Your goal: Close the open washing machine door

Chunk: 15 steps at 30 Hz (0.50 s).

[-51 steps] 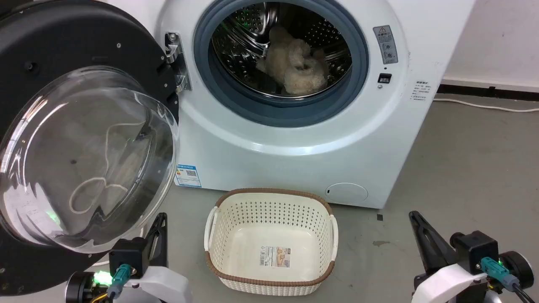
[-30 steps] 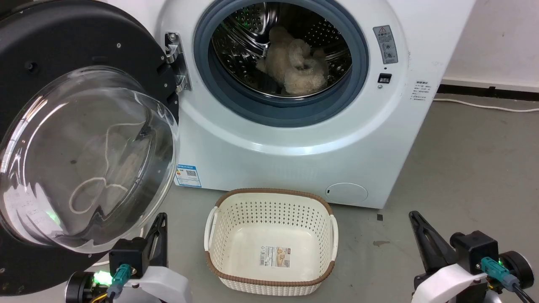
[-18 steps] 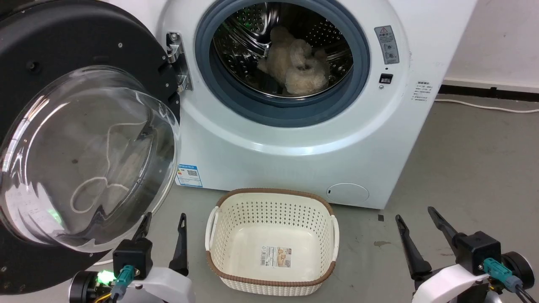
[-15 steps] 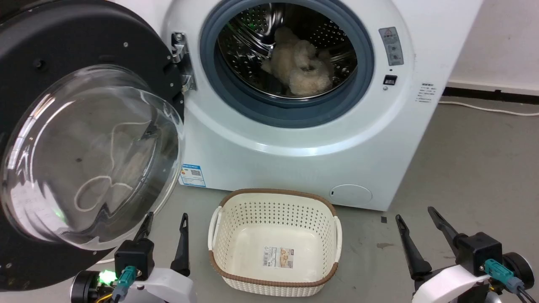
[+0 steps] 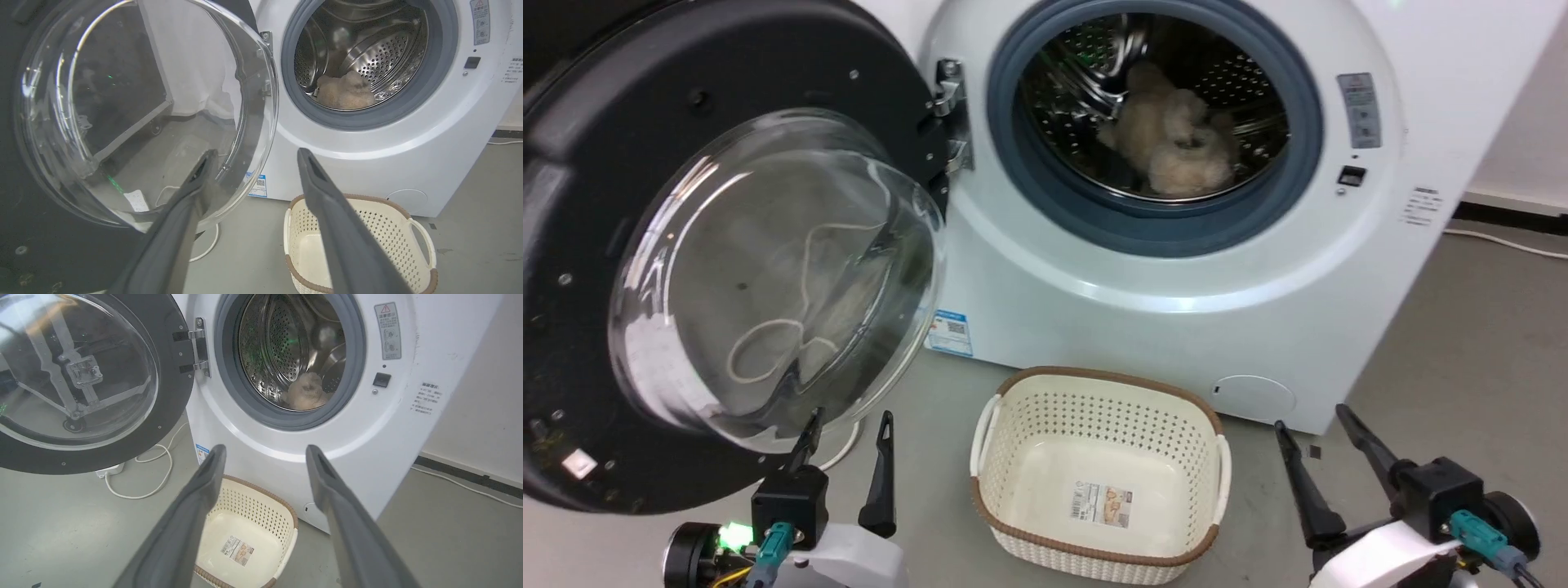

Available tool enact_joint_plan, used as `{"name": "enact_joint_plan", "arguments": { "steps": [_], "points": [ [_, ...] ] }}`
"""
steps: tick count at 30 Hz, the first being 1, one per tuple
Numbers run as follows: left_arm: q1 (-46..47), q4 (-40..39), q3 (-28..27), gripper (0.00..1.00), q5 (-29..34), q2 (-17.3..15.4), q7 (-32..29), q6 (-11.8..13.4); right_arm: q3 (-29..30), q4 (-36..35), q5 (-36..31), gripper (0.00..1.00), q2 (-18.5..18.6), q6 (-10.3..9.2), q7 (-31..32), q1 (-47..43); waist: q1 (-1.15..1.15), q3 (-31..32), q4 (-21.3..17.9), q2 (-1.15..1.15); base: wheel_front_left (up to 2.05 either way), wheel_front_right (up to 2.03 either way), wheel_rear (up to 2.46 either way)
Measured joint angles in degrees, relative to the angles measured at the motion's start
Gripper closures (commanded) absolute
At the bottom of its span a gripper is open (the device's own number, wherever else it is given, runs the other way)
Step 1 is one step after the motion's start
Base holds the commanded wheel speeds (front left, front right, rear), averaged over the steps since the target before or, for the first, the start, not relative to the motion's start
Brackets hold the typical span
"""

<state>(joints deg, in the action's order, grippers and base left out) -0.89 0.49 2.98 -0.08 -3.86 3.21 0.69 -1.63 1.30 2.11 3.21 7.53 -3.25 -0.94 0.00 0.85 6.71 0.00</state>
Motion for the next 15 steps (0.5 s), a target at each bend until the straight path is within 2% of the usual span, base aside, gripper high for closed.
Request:
{"name": "enact_joint_plan", "arguments": {
  "steps": [15],
  "points": [
    [-1.6, -2.0, 1.1, 0.00, 0.0, -0.7, 2.0, 2.4, -5.2, 2.9, 2.5, 0.00, 1.3, 0.00, -2.0, 1.8, 0.00, -0.6, 4.5, 0.00, 0.00, 0.00, 0.00]
  ]
}}
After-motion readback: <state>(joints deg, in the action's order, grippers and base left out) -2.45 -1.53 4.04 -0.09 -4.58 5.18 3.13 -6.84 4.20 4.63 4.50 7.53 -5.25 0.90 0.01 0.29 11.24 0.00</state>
